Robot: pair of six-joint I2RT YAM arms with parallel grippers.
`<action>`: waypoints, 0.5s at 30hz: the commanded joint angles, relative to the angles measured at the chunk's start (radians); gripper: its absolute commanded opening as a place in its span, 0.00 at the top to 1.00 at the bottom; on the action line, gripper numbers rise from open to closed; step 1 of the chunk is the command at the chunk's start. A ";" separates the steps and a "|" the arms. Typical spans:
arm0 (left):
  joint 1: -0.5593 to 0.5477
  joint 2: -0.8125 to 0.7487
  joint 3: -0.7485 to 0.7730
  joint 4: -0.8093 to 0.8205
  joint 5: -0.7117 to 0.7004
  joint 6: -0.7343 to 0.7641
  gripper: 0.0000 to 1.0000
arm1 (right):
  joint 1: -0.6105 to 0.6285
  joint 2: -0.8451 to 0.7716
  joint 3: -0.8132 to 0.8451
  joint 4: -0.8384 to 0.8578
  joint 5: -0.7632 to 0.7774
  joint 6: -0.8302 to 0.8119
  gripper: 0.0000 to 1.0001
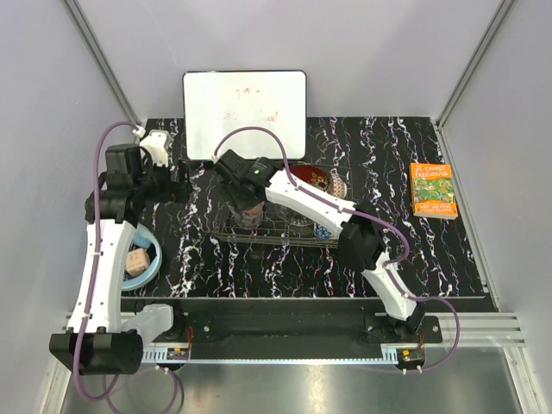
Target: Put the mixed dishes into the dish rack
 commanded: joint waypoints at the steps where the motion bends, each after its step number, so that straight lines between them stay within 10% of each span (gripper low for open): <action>1: 0.037 -0.019 -0.007 0.026 0.074 0.012 0.01 | 0.008 0.026 0.034 0.013 0.007 -0.029 1.00; 15: 0.067 -0.024 -0.011 0.031 0.109 0.002 0.01 | 0.011 -0.004 -0.163 0.141 -0.050 -0.016 1.00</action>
